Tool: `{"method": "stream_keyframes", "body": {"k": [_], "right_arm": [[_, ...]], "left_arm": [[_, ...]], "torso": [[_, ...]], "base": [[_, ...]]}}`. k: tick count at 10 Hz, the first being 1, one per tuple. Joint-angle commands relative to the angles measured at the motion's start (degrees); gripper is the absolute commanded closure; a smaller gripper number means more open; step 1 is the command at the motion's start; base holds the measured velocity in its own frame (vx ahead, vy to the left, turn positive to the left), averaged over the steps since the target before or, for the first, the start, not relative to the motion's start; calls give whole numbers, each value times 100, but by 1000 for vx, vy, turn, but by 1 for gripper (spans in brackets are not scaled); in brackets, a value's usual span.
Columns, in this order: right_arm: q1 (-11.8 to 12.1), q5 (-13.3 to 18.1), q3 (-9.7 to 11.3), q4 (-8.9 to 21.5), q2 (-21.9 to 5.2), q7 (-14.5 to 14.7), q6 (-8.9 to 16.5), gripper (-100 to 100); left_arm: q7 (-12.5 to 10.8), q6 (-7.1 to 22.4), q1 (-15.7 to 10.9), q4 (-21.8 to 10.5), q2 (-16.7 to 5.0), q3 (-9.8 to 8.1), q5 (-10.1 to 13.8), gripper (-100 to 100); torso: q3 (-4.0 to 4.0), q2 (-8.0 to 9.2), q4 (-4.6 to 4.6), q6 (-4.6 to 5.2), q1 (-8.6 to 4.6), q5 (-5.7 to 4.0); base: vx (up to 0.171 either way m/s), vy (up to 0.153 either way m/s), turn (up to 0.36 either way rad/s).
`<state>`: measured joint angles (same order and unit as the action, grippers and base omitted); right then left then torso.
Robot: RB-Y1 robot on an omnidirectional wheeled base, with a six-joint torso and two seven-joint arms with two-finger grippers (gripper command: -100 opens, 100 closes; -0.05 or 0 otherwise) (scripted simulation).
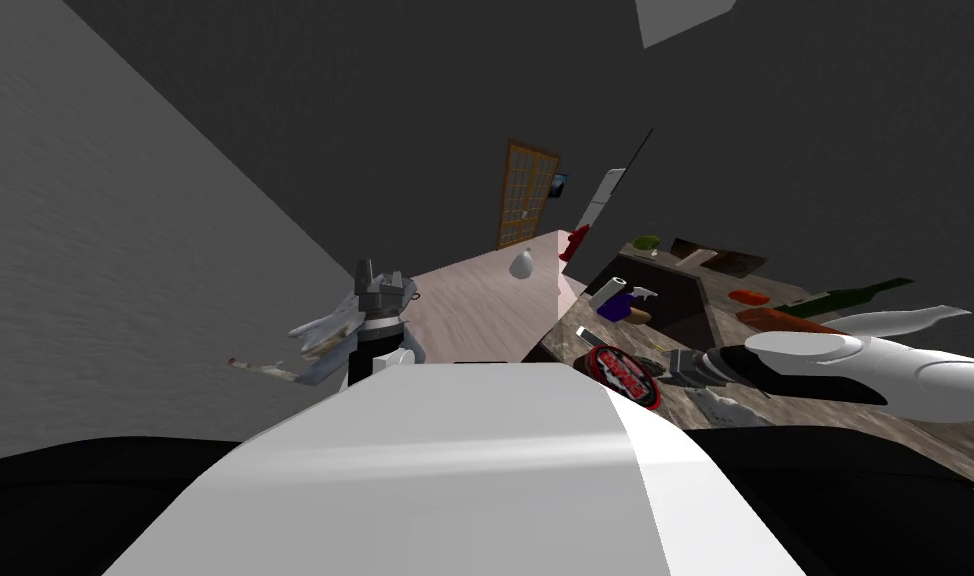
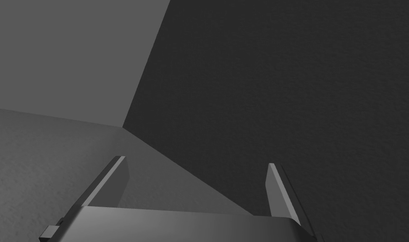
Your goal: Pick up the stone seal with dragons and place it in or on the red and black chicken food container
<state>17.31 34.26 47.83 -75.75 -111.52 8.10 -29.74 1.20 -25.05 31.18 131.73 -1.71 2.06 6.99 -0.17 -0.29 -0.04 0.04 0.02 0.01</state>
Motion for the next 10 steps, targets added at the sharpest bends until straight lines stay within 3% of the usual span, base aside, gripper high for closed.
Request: {"method": "stream_keyframes", "body": {"k": [1, 3, 4, 5, 9, 10], "right_arm": [[36, 29, -7, 86, 162, 39, 70, -100], [89, 72, -18, 215, 404, 98, 176, -100], [64, 101, -21, 171, 342, 44, 139, -100], [67, 107, -22, 178, 357, 46, 154, 100], [68, 106, -19, 175, 358, 44, 150, 100], [68, 106, -20, 174, 358, 45, 150, 0]], "left_arm": [[0, 0, 0, 0, 0, 0, 0, 0], [0, 0, -1, 0, 0, 0, 0, 0], [0, 0, -1, 0, 0, 0, 0, 0], [0, 0, 0, 0, 0, 0, 0, 0], [0, 0, -1, 0, 0, 0, 0, 0], [0, 0, -1, 0, 0, 0, 0, 0]], "torso": [[0, 0, 0, 0, 0, 0], [12, 20, 5, 1, -7, -3], [14, 23, 6, 2, -10, -4], [15, 24, 7, 2, -6, -1], [15, 24, 8, 0, -3, 1], [15, 24, 8, 0, -2, 2]], "base": [[10, -6, 35], [2, -12, 52], [1, -7, 6], [0, 0, 0], [0, 0, 0], [0, 0, 0]]}}
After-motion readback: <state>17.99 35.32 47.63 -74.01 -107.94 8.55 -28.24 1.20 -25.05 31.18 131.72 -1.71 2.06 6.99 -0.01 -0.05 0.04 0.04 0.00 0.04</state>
